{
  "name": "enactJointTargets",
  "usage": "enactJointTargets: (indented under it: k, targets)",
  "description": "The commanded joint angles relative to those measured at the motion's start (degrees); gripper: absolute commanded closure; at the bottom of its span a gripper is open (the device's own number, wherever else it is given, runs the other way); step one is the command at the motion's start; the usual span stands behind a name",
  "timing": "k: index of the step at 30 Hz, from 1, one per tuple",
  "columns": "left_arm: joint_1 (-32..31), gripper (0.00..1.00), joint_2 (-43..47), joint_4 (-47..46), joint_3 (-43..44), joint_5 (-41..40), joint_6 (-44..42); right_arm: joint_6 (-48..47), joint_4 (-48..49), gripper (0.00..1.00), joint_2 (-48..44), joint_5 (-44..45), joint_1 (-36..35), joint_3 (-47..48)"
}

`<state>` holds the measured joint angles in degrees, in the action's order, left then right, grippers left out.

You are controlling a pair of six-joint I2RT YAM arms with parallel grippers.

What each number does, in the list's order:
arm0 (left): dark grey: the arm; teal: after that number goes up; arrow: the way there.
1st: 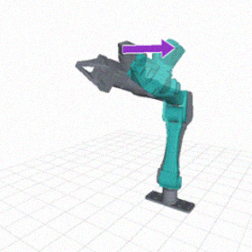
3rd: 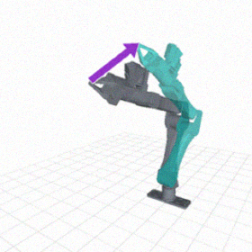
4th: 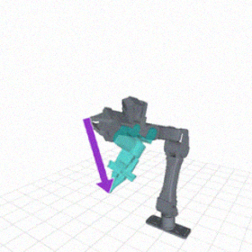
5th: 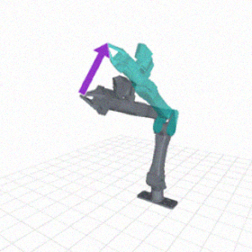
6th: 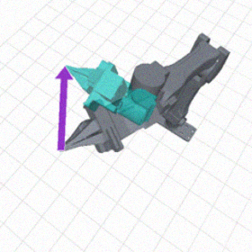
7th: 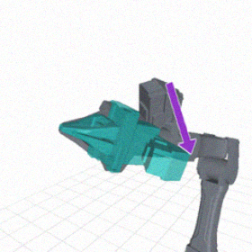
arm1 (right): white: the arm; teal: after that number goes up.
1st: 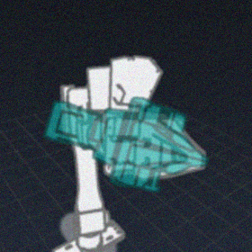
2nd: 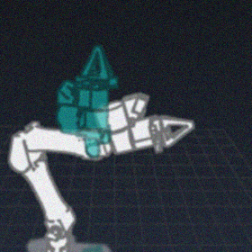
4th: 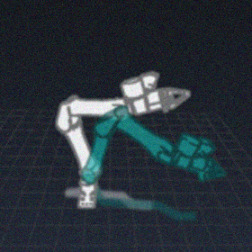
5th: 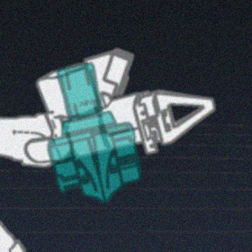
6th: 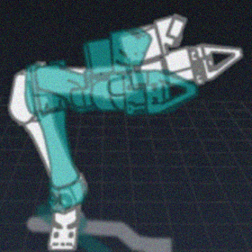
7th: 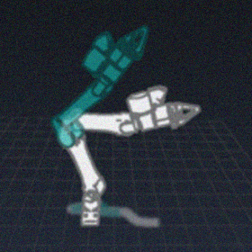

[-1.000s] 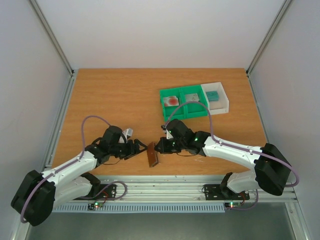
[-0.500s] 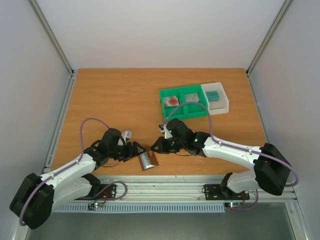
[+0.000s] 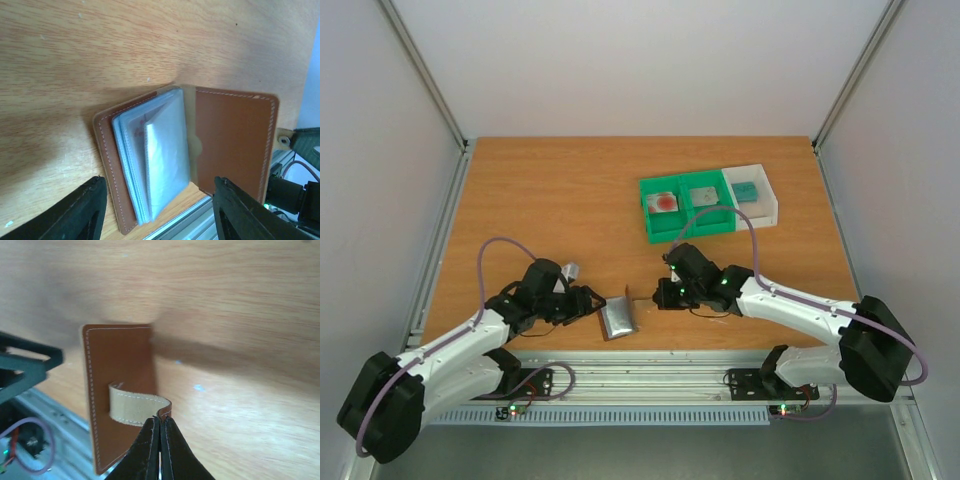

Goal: Take the credit cards out of the card holder

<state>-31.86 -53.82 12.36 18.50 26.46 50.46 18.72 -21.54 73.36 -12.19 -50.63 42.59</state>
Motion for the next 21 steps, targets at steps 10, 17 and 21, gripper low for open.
enactJointTargets:
  k: [10,17,21]
  targets:
    - [-0.09,0.44,-4.68,-1.53,0.36,-1.61,-1.85,-3.79,-5.11,0.99,1.06,8.42,4.82,-6.05]
    - [-0.11,0.45,-8.31,-11.09,-1.42,2.17,0.40,-3.94,-4.02,0.99,0.65,8.02,4.93,-7.52]
    - [-0.12,0.44,-9.76,-17.14,-1.60,4.65,2.16,-4.37,-3.61,0.99,0.07,7.09,4.93,-7.54]
